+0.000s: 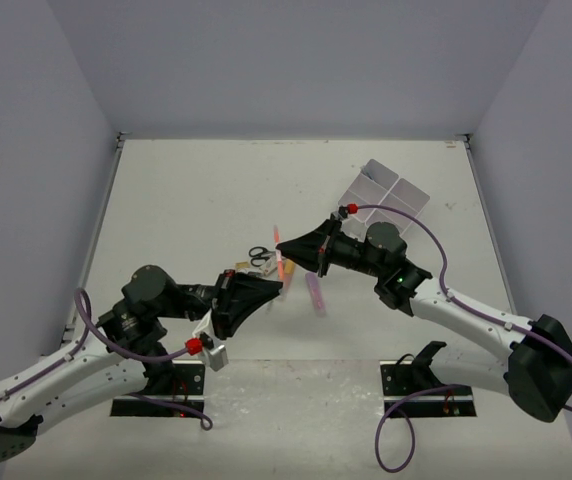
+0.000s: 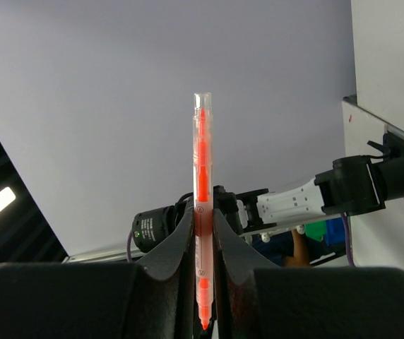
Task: Sort the stationery into containers
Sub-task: Close the pen cap on the pen.
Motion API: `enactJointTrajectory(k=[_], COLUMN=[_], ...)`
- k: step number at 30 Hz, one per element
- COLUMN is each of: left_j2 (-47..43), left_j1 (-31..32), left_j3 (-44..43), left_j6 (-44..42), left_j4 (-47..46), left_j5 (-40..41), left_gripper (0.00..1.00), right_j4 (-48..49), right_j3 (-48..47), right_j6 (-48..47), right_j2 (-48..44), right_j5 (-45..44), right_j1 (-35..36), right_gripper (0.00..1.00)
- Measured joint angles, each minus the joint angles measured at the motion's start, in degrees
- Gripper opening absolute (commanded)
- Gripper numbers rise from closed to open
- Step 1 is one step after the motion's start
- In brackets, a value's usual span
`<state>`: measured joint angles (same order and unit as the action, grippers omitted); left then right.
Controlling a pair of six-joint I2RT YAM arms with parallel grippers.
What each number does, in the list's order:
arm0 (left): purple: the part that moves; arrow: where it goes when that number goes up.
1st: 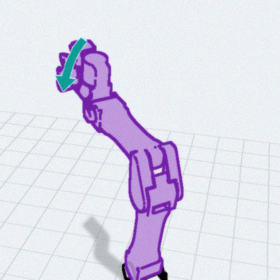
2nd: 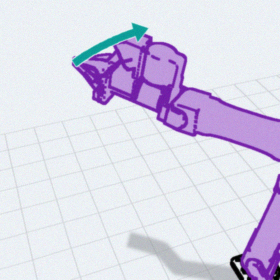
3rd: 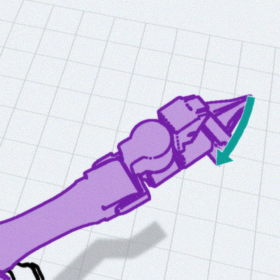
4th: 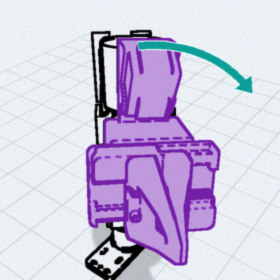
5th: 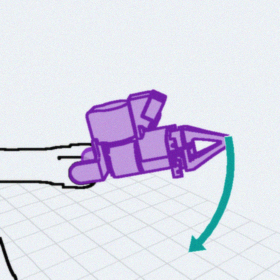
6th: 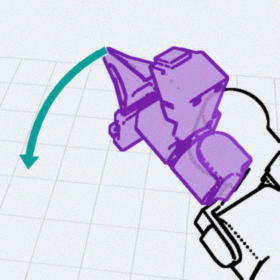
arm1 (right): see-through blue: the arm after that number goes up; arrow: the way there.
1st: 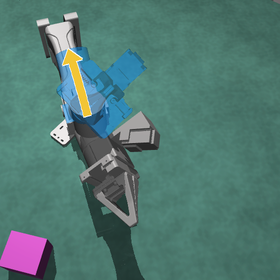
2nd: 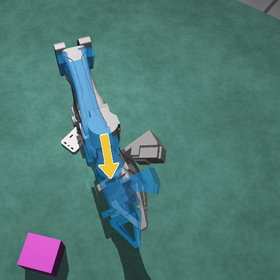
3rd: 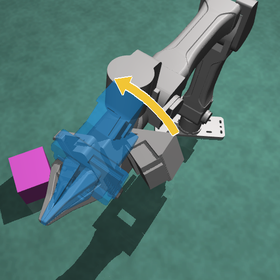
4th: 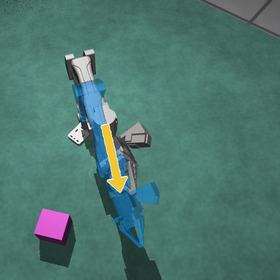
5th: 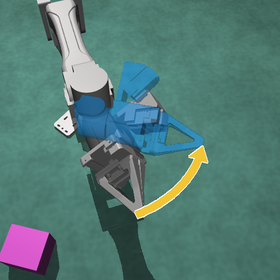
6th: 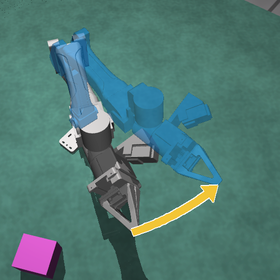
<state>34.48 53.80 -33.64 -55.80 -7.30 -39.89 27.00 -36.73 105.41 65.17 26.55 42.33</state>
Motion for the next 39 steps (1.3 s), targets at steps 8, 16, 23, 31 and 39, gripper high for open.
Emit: enactJointTrajectory(k=[8, 16, 23, 31, 39], left_j2=[0.28, 1.21, 1.24, 1.55, 1.92], left_j1=[0.0, 0.0, 0.0, 0.0, 0.0], left_j3=[-0.65, -0.65, -0.65, -0.65, -0.65], left_j6=[-0.54, -0.32, -0.4, -0.8, -0.85], left_j4=[1.22, 1.19, 1.22, 1.24, 1.24], left_j5=[-2.17, -3.49, -3.39, -3.06, -2.68], left_gripper=[0.0, 0.0, 0.0, 0.0, 0.0], right_j4=[0.0, 0.0, 0.0, 0.01, 0.02], right_j3=[0.0, 0.0, 0.0, 0.0, 0.0], right_j6=[0.0, 0.0, 0.0, -0.01, 0.0], right_j2=[0.0, 0.0, -0.6, -0.79, -0.79], right_j5=[0.02, 0.0, 0.0, 0.0, 0.02], right_j1=[0.0, 0.0, 0.0, 0.01, 0.04], right_gripper=[0.0, 0.0, 0.0, 0.0, 0.0])
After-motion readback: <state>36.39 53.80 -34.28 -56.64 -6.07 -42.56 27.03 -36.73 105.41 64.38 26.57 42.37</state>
